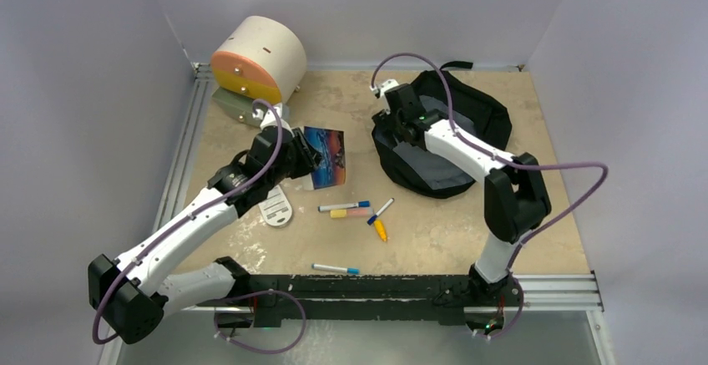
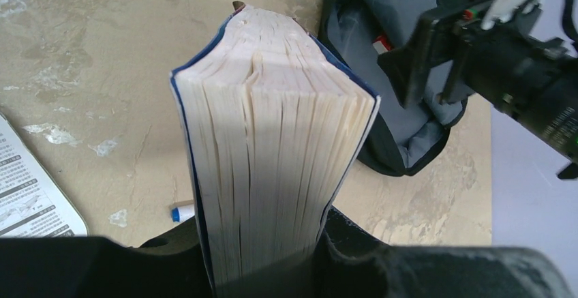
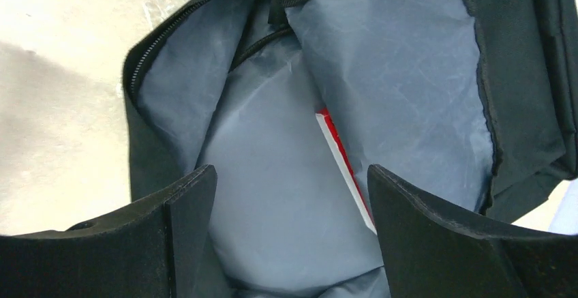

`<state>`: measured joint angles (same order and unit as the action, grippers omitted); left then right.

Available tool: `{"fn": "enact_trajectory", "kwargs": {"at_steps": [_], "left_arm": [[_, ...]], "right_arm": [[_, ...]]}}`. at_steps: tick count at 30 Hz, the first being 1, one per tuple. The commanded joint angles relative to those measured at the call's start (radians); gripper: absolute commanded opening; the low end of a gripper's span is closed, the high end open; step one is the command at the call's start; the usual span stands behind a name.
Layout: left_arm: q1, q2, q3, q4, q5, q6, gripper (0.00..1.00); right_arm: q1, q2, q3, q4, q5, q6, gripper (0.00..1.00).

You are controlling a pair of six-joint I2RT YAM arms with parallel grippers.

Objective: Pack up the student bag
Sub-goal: Place the book in the student bag.

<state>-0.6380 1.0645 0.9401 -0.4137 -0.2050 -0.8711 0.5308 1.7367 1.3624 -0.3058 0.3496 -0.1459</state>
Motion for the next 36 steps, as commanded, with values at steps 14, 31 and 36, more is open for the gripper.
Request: {"fn": "enact_trajectory", "kwargs": {"at_steps": [14, 31, 36], "left_arm": [[-0.004, -0.099, 0.008, 0.117, 0.018, -0.029, 0.00], [-0.005, -0.100, 0.030, 0.102, 0.022, -0.029, 0.00], [-0.004, -0.100, 0.046, 0.099, 0.034, -0.020, 0.00]], "right_arm": [[-0.009, 0.280, 0.105, 0.348, 0.417, -0.247, 0.51], [-0.038, 0.667, 0.909, -0.079, 0.220, 0.174, 0.12], [-0.059, 0.559, 0.778, -0.108, 0.172, 0.160, 0.54]]}}
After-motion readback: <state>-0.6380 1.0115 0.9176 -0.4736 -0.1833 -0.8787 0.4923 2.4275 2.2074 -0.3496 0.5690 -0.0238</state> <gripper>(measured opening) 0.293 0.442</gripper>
